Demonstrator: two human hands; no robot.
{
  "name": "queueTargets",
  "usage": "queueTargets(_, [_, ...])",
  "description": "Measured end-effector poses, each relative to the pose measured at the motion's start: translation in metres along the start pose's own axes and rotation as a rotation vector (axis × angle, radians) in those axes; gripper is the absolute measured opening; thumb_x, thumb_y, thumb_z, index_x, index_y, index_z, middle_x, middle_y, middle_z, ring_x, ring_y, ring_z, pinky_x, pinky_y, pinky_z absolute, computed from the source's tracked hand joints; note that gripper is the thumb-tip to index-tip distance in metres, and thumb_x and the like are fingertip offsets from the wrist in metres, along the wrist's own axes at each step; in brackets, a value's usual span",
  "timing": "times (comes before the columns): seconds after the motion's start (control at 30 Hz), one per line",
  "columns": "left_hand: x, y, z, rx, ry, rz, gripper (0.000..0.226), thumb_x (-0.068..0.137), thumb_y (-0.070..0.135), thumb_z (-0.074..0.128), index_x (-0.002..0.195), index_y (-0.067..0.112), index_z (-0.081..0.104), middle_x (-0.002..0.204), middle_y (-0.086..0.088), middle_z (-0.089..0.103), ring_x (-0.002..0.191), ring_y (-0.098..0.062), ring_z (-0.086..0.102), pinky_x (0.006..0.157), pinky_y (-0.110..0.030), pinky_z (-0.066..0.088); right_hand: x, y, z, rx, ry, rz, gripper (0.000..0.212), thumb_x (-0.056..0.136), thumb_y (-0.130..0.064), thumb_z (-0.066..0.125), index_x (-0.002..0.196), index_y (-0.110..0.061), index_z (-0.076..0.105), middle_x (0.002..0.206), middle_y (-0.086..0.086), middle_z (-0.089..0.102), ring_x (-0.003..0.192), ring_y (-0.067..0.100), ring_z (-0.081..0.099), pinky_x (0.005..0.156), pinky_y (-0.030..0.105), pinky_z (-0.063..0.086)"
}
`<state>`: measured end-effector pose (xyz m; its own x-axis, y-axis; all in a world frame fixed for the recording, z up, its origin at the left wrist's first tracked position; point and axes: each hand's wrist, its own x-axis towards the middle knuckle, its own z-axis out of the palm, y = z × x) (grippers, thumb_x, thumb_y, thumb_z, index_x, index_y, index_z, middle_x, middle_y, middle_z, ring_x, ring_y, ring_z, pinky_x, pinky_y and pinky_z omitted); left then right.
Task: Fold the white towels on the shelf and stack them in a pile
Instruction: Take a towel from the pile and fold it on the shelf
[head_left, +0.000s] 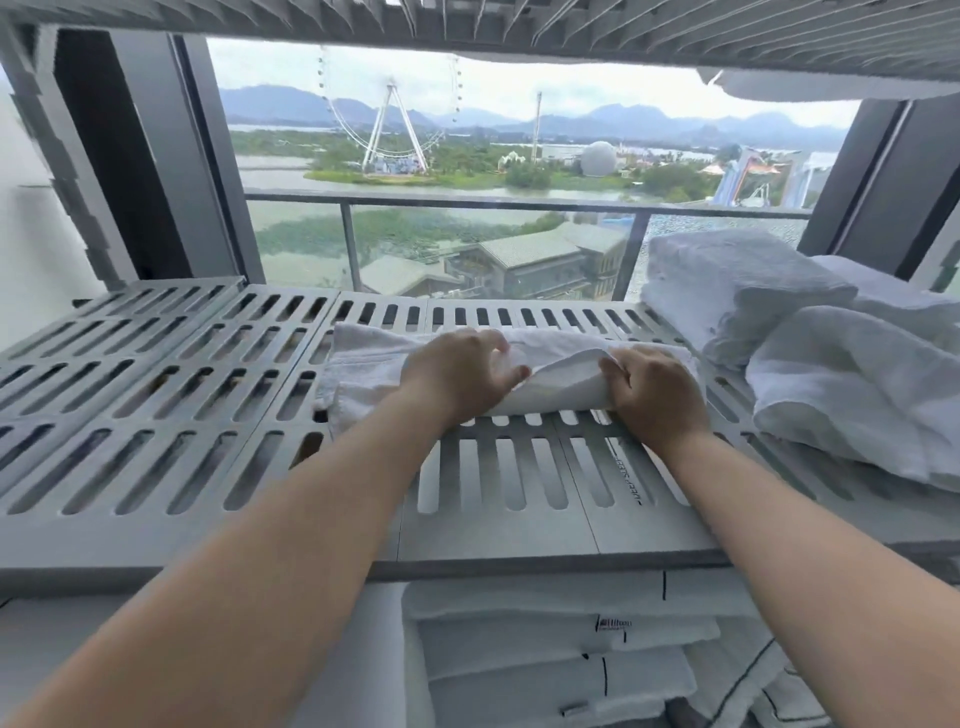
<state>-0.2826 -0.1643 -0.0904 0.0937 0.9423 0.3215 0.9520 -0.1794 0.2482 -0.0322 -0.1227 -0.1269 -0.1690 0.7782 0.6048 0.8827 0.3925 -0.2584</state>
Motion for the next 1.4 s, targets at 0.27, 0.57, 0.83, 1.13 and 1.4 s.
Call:
queueTargets(0.27, [-0.024,0.019,-0.016,0.156,-0.215,-0.007,0.06,0.092,0.022,0.057,0.148,0.034,0.042,0.147,-0.002,0.052,0.131,-0.026,0.051,0.104,-0.044,0.046,-0.014,-0.003,-0.018,-0.221,0.042,0.118,0.037,0.103,-0.034,0.039,0.092,-0.01,0.066,0.096,0.015,0.068,0.098,0.035,0.056,0.088,0.043,0.038])
queueTargets(0.57, [-0.041,0.04,-0.041,0.281,-0.215,-0.136,0.073,0.086,-0.004,0.041,0.146,0.037,0.041,0.144,-0.004,0.054,0.123,-0.029,0.056,0.088,-0.039,0.053,-0.045,-0.008,-0.044,-0.152,-0.129,-0.031,0.023,0.085,-0.022,0.051,0.104,-0.018,0.063,0.105,0.006,0.066,0.103,0.031,0.06,0.089,0.041,0.042])
queueTargets(0.83, [-0.065,0.043,-0.063,0.103,-0.18,-0.233,0.022,0.081,0.019,0.04,0.075,0.02,0.061,0.083,0.001,0.065,0.079,-0.021,0.058,0.064,-0.033,0.041,-0.052,-0.013,-0.071,-0.101,0.096,0.065,0.033,0.08,-0.004,0.048,0.094,-0.017,0.075,0.088,0.009,0.071,0.089,0.031,0.061,0.086,0.04,0.041])
queueTargets(1.13, [-0.082,0.04,-0.062,0.438,0.107,-0.166,0.026,0.092,0.014,0.046,0.1,0.024,0.068,0.105,-0.004,0.066,0.094,-0.029,0.06,0.075,-0.039,0.047,-0.056,-0.016,-0.077,-0.04,0.16,0.163,0.031,0.08,0.001,0.048,0.086,-0.018,0.071,0.083,0.008,0.068,0.088,0.031,0.06,0.083,0.039,0.036])
queueTargets(1.4, [-0.103,0.055,-0.025,0.523,0.369,-0.024,0.016,0.09,0.003,0.058,0.091,0.016,0.067,0.1,-0.004,0.061,0.093,-0.025,0.061,0.078,-0.037,0.054,-0.085,-0.019,-0.065,-0.091,-0.014,0.009,0.035,0.077,-0.01,0.05,0.106,-0.021,0.068,0.097,0.005,0.071,0.093,0.03,0.06,0.09,0.041,0.037])
